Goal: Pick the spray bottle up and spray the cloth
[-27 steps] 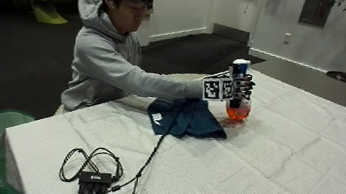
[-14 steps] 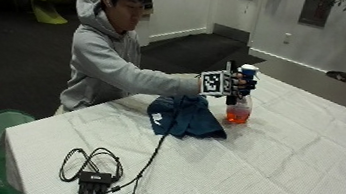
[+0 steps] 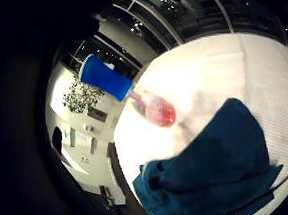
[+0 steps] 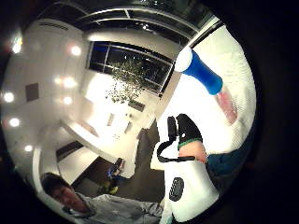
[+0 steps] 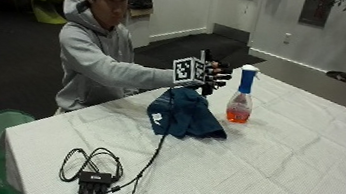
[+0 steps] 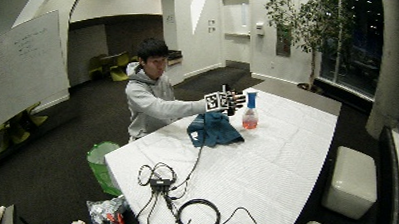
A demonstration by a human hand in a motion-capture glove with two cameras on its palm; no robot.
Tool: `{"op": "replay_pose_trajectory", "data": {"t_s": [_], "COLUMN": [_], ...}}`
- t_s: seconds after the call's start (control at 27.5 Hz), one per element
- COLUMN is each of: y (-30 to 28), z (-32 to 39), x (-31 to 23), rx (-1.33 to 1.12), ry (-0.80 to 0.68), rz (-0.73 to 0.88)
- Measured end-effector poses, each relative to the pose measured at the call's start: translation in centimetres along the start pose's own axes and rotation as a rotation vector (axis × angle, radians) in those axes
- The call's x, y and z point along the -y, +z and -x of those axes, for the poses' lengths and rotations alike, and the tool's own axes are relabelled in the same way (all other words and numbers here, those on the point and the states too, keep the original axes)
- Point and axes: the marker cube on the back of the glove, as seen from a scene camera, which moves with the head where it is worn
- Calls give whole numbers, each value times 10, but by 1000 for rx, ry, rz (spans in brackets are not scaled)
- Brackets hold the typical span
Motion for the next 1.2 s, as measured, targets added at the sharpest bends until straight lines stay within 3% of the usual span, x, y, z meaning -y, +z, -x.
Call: {"op": "replay_pose_trajectory", "data": {"t_s": [0.44, 0.84, 1.2], "y": [-55, -148, -163], "z": [3, -69, -95], "x": [-112, -221, -262], "rx": [-135, -492, -456], "ry": [-144, -289, -268], "rz": [108, 78, 48]}}
